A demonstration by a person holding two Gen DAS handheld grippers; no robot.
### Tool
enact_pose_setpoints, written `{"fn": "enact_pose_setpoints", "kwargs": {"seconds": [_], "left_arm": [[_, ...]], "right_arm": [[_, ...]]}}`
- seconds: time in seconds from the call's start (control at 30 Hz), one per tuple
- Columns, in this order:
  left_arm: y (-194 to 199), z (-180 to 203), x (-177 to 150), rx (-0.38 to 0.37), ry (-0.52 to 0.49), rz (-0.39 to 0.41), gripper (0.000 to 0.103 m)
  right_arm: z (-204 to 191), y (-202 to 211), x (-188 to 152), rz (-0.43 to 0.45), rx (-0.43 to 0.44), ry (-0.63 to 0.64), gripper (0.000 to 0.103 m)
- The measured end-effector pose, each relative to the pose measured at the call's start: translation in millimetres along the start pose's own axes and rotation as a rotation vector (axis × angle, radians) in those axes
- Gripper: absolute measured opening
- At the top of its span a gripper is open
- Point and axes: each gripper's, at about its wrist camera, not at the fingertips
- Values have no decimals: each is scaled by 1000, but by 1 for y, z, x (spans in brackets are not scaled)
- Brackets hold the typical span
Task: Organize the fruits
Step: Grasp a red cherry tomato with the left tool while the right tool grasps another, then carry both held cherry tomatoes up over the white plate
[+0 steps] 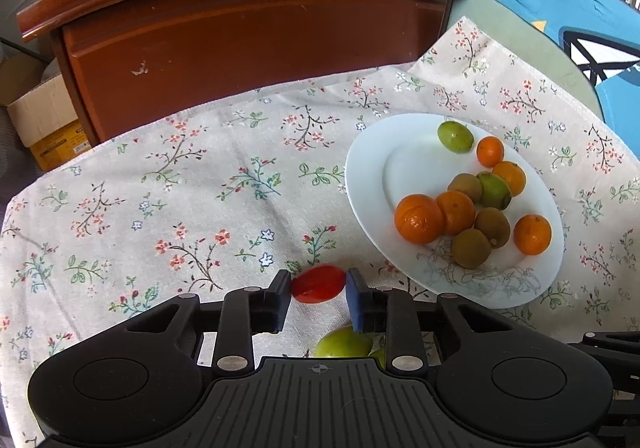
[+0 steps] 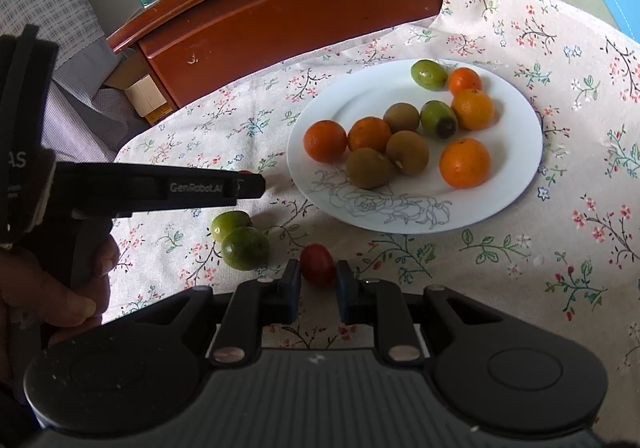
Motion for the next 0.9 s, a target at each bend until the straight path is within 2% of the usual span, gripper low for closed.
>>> {"fn": "enact_pose_setpoints", "kwargs": {"seconds": [0.53, 0.9], "left_arm": [[23, -13, -4, 29, 20, 48, 27], [53, -9, 15, 4, 36, 155, 27]], "right_arm": [[-1, 8, 7, 45, 38, 6, 18], [13, 36, 37, 164, 50, -36, 18]]}}
Point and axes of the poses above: each gripper's, at about its wrist camera, not at the fingertips, and y roughly against the way its jaws point, z to its right, x to its top, and after that the axes turned 4 degrees about y, right-handed
